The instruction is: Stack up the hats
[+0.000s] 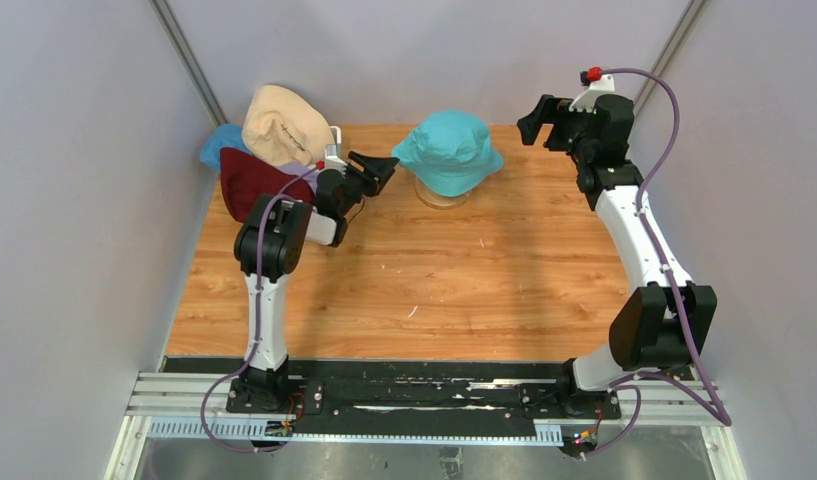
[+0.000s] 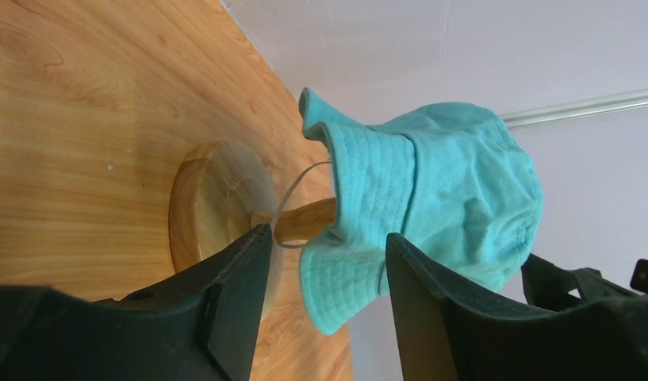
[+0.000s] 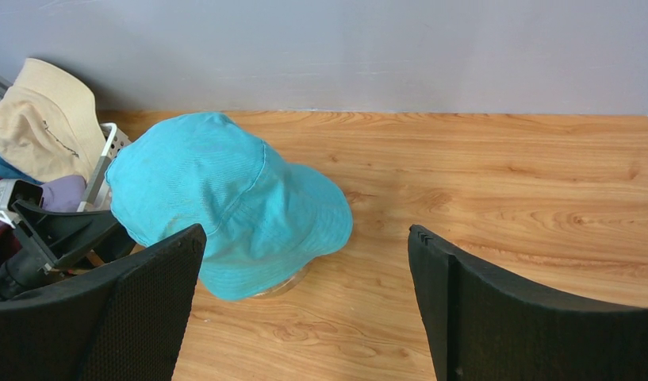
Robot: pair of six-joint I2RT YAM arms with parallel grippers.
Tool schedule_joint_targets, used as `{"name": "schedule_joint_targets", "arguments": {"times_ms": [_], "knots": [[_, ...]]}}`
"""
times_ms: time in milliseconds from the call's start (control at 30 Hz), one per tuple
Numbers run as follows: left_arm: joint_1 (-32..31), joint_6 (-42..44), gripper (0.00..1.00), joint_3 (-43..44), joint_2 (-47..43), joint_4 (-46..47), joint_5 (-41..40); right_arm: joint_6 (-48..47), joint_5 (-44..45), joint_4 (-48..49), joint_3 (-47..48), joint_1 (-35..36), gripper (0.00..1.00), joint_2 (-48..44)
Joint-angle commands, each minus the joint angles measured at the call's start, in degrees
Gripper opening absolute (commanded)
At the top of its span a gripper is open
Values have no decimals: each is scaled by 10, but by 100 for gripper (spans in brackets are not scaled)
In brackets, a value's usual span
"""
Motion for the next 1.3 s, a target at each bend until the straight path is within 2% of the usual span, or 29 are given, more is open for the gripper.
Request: {"name": "schedule_joint_targets", "arguments": {"times_ms": [0, 167, 400, 500, 600, 700, 800, 933, 1033, 1267], "knots": [[1, 25, 59, -35, -65, 1, -12, 8, -8, 16, -8, -6, 97, -9], [0, 67, 60, -45, -154, -55, -11, 11, -10, 19, -4, -2, 97, -5], [3, 93, 60, 6, -244, -140, 30, 9, -10, 19, 1, 3, 97, -1], [14, 184, 60, 52, -304, -280, 23, 6, -9, 17, 0, 3, 97, -5], [28, 305, 60, 119, -356, -484, -26, 3, -8, 17, -2, 3, 97, -5], [34, 430, 59, 203, -376, -684, -112, 4, -12, 16, 1, 4, 97, -2], [37, 501, 57, 231, -394, -785, -202, -8, -31, 8, 12, 12, 94, 6], [56, 509, 54, 189, -436, -794, -249, -37, -70, -22, 49, 59, 93, 34], [72, 505, 53, 166, -454, -805, -263, -62, -64, -48, 87, 111, 93, 59], [87, 506, 52, 138, -496, -827, -325, -41, -98, -57, 170, 212, 91, 131]]}}
